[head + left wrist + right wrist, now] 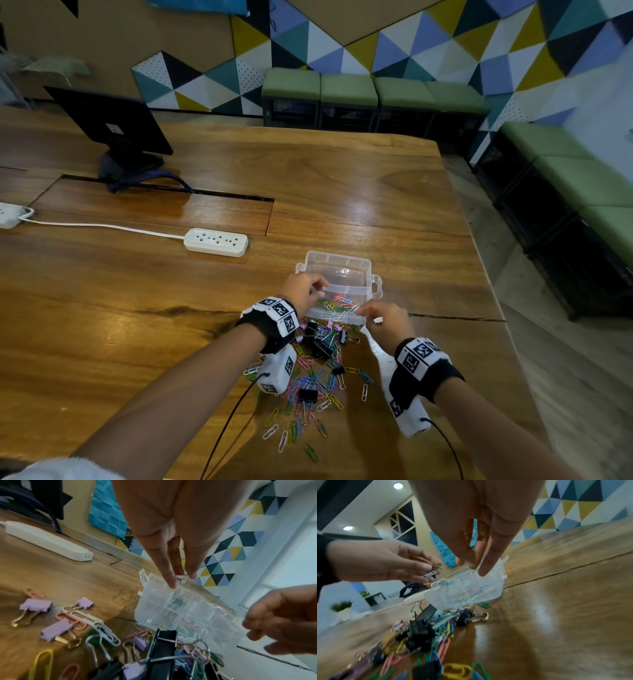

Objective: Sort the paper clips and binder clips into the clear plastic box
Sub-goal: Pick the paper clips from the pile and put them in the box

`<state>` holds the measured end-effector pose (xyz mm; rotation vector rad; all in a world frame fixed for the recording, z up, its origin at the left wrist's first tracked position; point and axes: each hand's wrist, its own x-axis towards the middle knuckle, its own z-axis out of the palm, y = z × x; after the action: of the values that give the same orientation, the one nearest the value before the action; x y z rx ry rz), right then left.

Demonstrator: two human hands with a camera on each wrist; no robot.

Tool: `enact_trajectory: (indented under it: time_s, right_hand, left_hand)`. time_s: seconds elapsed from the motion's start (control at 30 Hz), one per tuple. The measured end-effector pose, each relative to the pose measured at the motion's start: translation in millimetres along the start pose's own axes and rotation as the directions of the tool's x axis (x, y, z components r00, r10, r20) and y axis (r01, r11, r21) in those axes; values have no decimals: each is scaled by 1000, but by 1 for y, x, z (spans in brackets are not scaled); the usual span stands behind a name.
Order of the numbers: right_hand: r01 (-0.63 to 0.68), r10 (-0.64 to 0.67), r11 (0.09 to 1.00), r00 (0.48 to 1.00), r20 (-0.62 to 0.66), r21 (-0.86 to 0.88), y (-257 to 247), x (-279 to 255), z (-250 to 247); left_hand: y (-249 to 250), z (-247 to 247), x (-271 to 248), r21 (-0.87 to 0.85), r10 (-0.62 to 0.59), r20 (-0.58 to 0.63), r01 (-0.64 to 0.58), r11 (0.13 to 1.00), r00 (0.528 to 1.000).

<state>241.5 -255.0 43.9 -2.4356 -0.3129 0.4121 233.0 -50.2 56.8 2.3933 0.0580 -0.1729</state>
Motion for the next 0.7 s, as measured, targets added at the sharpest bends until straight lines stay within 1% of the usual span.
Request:
enact_trajectory:
  time_s: [0.13, 0.3, 0.37, 0.47, 0.53, 0.6, 0.7]
  right_hand:
    - [85, -81, 993, 996, 43, -86, 13, -15, 8]
    - [49, -14, 982, 982, 187, -184, 25, -39, 18]
    - [35, 20, 972, 973, 229, -234, 28, -45, 20]
    - [3, 69, 966, 960, 272, -259, 30, -54, 26]
    - [-10, 96, 961, 949, 301, -275, 31, -55, 28]
    - [-14, 112, 958, 937, 330, -286, 31, -54, 29]
    - [-20, 115, 960, 938, 328, -280, 28, -52, 31]
  left_hand:
    - [-10, 3, -5, -42, -9, 19, 10, 999, 1000]
    - [-24, 2, -25, 24, 25, 6, -25, 999, 1000]
    - [-26, -1, -36, 51, 39, 44, -41, 998, 998]
    - [-31, -2, -59, 81, 35, 187, -51, 995, 982]
    - [-32, 0, -70, 110, 30, 324, -69, 992, 946]
    - [-30, 4, -79, 175, 31, 435, -118, 977, 900]
    - [-26, 16, -91, 286, 11, 515, -184, 940, 857]
